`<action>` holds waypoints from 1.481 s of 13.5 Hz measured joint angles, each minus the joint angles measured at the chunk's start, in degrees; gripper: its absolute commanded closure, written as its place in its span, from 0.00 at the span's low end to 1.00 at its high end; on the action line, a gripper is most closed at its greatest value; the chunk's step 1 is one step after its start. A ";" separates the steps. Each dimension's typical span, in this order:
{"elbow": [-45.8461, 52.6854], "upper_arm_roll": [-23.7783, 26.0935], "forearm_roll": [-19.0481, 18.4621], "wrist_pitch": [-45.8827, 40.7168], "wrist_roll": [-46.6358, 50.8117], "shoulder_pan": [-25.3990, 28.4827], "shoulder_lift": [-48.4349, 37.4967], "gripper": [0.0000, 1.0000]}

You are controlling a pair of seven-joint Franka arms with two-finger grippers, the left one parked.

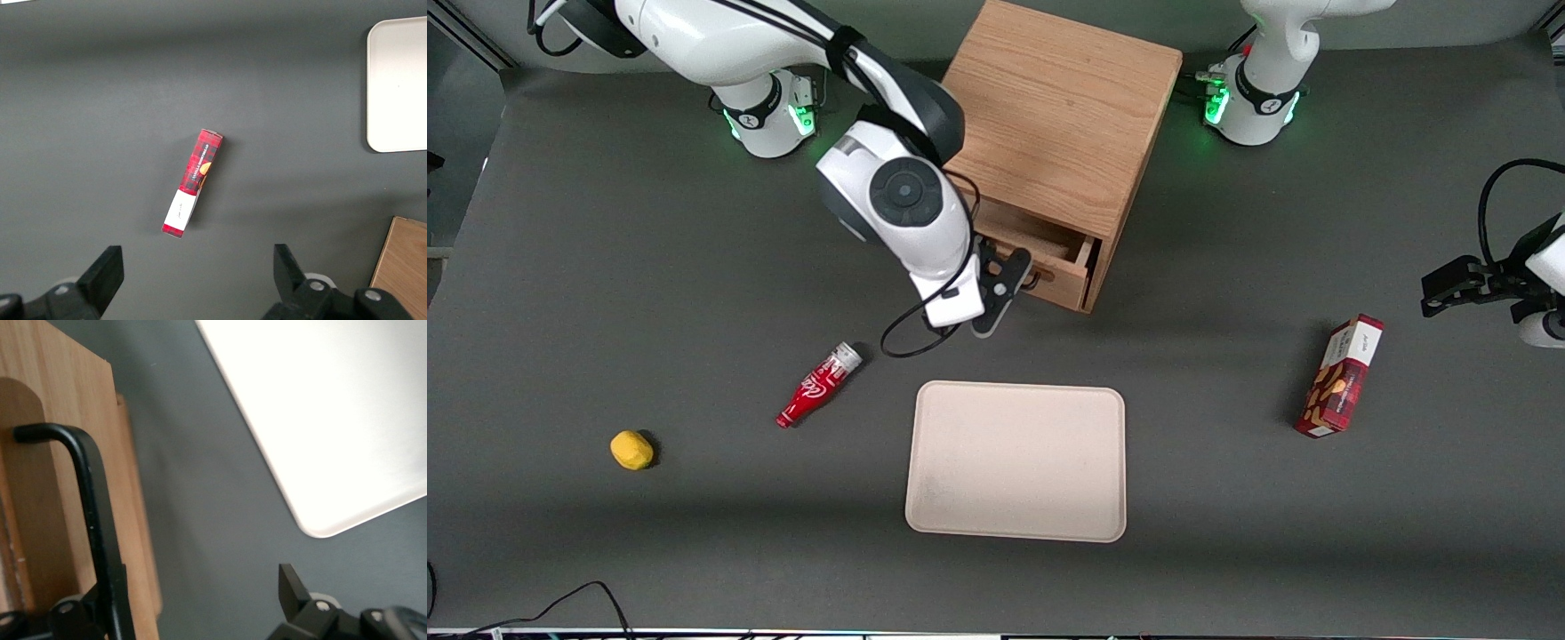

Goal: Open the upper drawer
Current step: 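Pull the upper drawer outward from the cabinet with the right gripper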

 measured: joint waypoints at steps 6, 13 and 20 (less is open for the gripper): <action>2.33 -6.16 0.00 5.79 -3.47 0.05 0.94 0.00; 6.28 -12.78 7.61 8.29 -9.23 0.07 3.33 0.00; 7.96 -15.29 13.48 8.31 -11.58 -0.10 4.21 0.00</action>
